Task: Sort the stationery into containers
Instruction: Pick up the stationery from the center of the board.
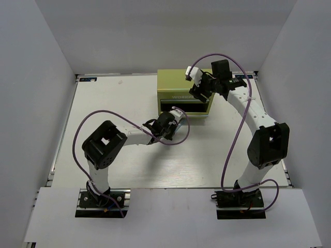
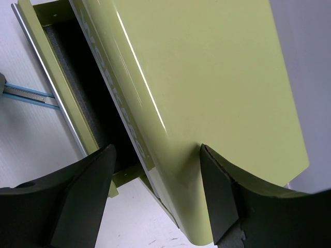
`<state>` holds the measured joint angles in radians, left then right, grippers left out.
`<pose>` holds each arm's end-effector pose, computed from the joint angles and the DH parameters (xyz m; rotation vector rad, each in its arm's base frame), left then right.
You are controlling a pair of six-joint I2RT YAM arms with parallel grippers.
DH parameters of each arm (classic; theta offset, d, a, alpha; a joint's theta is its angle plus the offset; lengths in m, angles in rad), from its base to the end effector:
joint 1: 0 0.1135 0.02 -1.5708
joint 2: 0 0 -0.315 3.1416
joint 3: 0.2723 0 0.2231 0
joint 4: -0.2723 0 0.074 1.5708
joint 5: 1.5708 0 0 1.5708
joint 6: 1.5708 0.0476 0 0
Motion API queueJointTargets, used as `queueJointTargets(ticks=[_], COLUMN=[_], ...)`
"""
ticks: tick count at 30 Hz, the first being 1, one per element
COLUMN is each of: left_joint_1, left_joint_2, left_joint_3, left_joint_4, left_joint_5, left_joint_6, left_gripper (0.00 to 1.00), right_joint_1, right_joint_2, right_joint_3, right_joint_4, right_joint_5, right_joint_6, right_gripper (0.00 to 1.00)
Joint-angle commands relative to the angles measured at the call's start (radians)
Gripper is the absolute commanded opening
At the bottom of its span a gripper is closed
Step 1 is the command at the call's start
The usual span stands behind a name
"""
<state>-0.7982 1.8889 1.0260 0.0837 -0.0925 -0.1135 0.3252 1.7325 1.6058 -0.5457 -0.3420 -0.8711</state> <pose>0.2755 -0.2764 0.2032 0.7527 2.2487 -0.3376 0.3592 0.1380 0.3827 -1.3848 1.7082 0.0796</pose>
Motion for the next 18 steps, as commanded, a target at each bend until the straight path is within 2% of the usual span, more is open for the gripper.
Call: queueJointTargets(ticks=[1, 6, 8, 12, 18], left_joint_1=[-0.004, -0.013, -0.013, -0.013, -0.013], left_joint_2=[-0.026, -0.151, -0.201, -0.328, -0.41], left_joint_3=[-0.043, -0.155, -0.194, -0.216, -0.225], left_joint_4=[-0.145, -0.108, -0.108, -0.108, -0.117], left_joint_5=[0.005, 0.027, 0.075, 0.183, 0.221], left_joint_6=[-0.02, -0.011, 0.017, 0.141, 0.267], left_gripper=[0.13, 0.06, 0.01, 0.0, 0.0], right_joint_1=[-0.011, -0.008, -0.012, -0.014, -0.026], right_joint_2=[-0.011, -0.028, -0.034, -0.05, -0.08], right_joint_3=[-0.044, -0.072, -0.081, -0.092, -0.13], right_joint_4=[-0.134, -0.122, -0.119, -0.103, -0.088], right_joint_5=[-0.002, 0.003, 0.001, -0.002, -0.005], right_joint_6=[0.041, 0.043, 0.047, 0.067, 0.076], right_gripper=[0.71, 0.71, 0.71, 0.71, 0.71])
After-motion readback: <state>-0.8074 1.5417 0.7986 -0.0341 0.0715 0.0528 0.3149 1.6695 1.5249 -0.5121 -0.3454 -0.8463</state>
